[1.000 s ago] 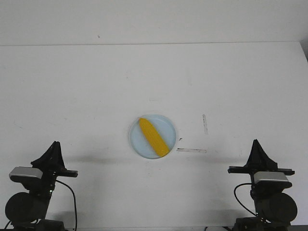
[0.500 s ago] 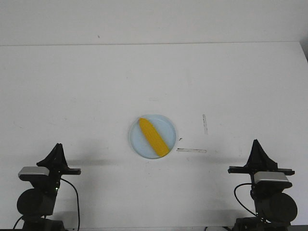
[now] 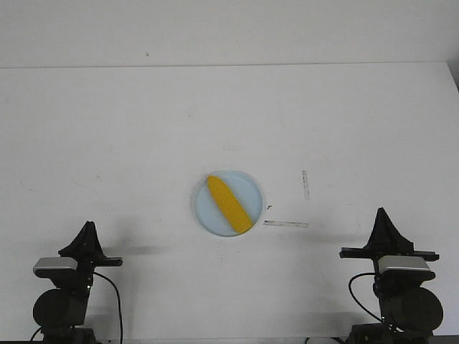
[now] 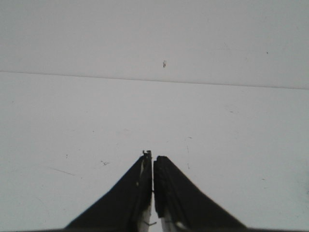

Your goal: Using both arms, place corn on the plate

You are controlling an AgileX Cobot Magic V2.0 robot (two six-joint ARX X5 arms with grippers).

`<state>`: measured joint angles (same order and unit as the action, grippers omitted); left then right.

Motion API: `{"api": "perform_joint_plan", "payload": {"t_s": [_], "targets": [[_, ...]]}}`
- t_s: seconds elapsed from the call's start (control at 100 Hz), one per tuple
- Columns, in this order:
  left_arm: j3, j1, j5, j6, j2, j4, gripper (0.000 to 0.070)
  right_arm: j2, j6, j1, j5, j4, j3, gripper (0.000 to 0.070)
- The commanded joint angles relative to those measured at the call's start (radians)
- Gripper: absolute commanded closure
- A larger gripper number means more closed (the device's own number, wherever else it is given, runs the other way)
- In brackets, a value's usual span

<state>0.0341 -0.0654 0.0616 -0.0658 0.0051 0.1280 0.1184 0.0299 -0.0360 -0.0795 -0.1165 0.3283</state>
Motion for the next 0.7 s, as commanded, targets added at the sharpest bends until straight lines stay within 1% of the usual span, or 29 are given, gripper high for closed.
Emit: {"api": "perform_joint_plan", "payload": {"t_s": [0.0, 0.41, 0.69], "targets": [[-0.021, 0.002, 0.002, 0.009, -0.002, 0.0, 0.0699, -0.002, -0.002, 0.001, 0.0, 0.011, 0.0, 0.0698], [-0.021, 0.002, 0.001, 0.009, -0.002, 0.045, 0.0699, -0.002, -0.001, 0.001, 0.0, 0.011, 0.0, 0.0698], [-0.021, 0.002, 0.001, 0.009, -0.002, 0.045, 0.0699, -0.002, -0.002, 0.001, 0.0, 0.011, 0.0, 0.0698]]}}
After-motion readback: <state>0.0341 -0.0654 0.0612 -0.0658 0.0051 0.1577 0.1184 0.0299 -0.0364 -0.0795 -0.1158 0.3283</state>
